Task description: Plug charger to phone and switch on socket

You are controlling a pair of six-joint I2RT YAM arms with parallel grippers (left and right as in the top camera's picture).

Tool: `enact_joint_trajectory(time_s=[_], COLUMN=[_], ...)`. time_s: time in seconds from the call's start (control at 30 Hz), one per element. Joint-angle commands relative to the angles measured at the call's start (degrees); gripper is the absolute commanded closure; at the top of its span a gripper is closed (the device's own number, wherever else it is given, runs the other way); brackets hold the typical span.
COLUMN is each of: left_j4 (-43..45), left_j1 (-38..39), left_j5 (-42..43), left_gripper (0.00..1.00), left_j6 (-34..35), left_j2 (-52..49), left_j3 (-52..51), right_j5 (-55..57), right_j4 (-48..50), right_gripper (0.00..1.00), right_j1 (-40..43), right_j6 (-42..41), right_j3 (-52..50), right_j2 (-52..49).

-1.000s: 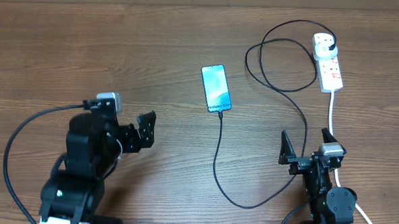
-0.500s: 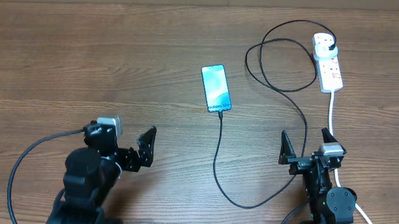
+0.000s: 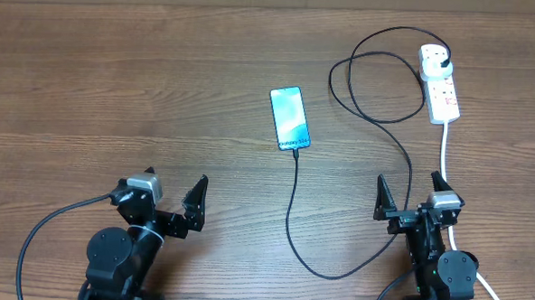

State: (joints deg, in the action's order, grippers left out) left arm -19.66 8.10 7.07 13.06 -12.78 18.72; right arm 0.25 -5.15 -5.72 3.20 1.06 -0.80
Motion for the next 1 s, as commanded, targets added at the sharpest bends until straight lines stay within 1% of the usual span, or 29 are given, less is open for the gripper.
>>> enact_joint_trajectory(time_s=[0.0, 0.13, 0.37, 0.8, 0.97], left_j4=[0.63, 0.66, 0.68, 0.87, 5.14], left_j1=[-0.87, -1.11, -1.18, -2.89, -2.89], left_j5=[0.52, 0.46, 0.46, 0.46, 0.55], left_gripper=[0.0, 0.0, 0.0, 0.0, 0.0], left_j6=[-1.49, -1.66, -3.89, -3.89, -3.82], left_j2=[2.03, 3.54, 4.44, 6.03, 10.12], left_j3=[-1.51, -1.75, -1.77, -2.08, -5.51], right_j5=[0.13, 0.11, 0.11, 0.11, 0.13], right_j4=[0.31, 0.31, 0.31, 0.31, 0.31], right_gripper=[0.0, 0.0, 0.0, 0.0, 0.0], right_j1=[-0.28, -0.28, -0.28, -0.28, -0.28], right_j6=[0.02, 0.02, 0.04, 0.02, 0.02], right_j3=[-0.61, -0.61, -0.61, -0.61, -0.61], right_j2=[0.63, 0.63, 0.63, 0.63, 0.63])
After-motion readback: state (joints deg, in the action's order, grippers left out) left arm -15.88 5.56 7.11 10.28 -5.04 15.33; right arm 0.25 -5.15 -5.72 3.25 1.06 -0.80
